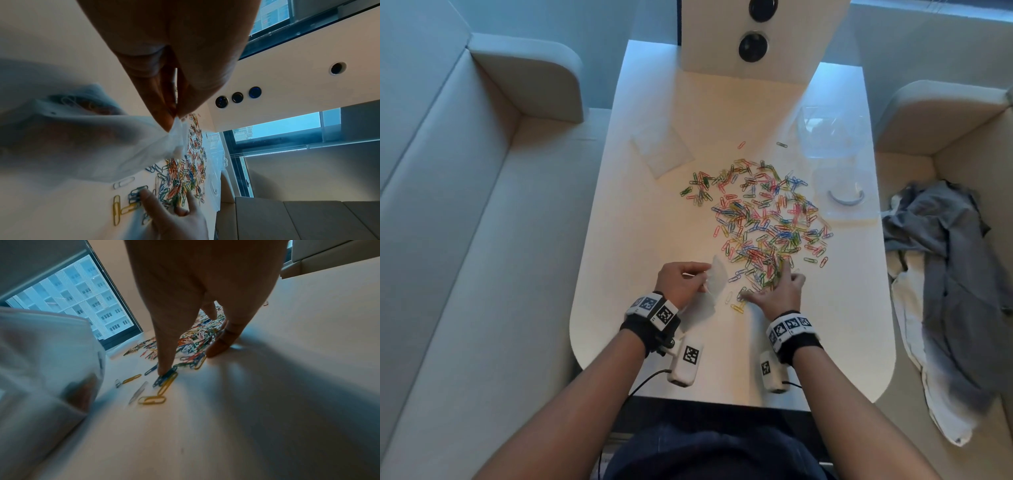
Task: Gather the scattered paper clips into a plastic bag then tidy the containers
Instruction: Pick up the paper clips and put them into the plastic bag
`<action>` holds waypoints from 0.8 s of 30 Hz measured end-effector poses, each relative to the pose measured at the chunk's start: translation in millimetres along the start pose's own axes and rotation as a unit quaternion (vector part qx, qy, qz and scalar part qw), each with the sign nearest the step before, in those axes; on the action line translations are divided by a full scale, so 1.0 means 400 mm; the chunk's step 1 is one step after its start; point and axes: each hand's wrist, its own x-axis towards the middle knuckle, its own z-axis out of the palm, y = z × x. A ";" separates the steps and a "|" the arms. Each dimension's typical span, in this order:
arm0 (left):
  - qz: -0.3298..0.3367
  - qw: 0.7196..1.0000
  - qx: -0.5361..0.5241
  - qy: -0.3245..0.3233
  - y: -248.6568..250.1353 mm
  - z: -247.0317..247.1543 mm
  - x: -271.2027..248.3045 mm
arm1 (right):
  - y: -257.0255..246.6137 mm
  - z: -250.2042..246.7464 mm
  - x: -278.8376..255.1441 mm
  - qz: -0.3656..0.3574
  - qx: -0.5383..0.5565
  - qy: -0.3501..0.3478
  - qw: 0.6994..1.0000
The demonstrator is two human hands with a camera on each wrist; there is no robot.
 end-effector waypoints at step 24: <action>-0.025 0.999 -0.025 0.003 0.021 0.079 0.040 | -0.110 -0.114 0.011 0.113 0.548 -0.236 0.795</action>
